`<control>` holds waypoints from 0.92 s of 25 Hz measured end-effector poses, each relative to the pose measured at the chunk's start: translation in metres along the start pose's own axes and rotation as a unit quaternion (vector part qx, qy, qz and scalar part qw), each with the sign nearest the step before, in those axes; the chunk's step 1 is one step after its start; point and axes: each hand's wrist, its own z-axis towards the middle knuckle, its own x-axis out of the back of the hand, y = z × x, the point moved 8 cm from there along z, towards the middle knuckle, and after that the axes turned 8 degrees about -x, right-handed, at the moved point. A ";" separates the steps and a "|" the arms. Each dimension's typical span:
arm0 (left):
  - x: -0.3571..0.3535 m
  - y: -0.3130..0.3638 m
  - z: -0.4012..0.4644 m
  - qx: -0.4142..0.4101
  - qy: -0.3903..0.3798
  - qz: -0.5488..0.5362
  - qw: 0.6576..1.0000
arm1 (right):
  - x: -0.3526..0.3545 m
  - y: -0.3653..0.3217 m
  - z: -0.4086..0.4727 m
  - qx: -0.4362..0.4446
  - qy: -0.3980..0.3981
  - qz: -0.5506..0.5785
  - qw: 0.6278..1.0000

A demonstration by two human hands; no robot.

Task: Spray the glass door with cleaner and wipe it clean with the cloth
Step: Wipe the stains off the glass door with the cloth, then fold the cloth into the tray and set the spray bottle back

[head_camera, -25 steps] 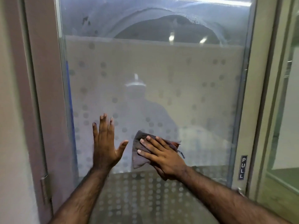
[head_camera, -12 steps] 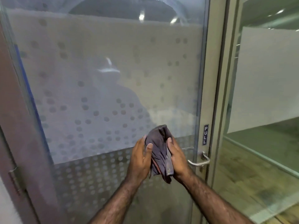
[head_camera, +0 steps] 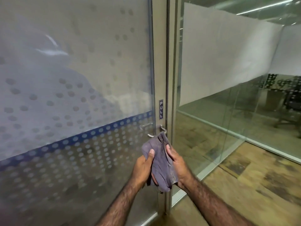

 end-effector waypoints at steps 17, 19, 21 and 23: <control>-0.327 -0.001 -0.096 -0.050 -0.187 -0.021 0.981 | 0.276 -0.122 -0.261 -0.019 0.270 -0.248 0.930; -0.371 -0.007 -0.112 0.012 -0.200 -0.043 0.979 | 0.301 -0.144 -0.300 -0.010 0.291 -0.245 0.925; -0.412 -0.005 -0.127 0.035 -0.210 -0.008 0.977 | 0.328 -0.161 -0.335 0.001 0.316 -0.234 0.920; -0.452 0.001 -0.144 0.035 -0.221 0.025 0.974 | 0.356 -0.176 -0.372 0.014 0.340 -0.231 0.912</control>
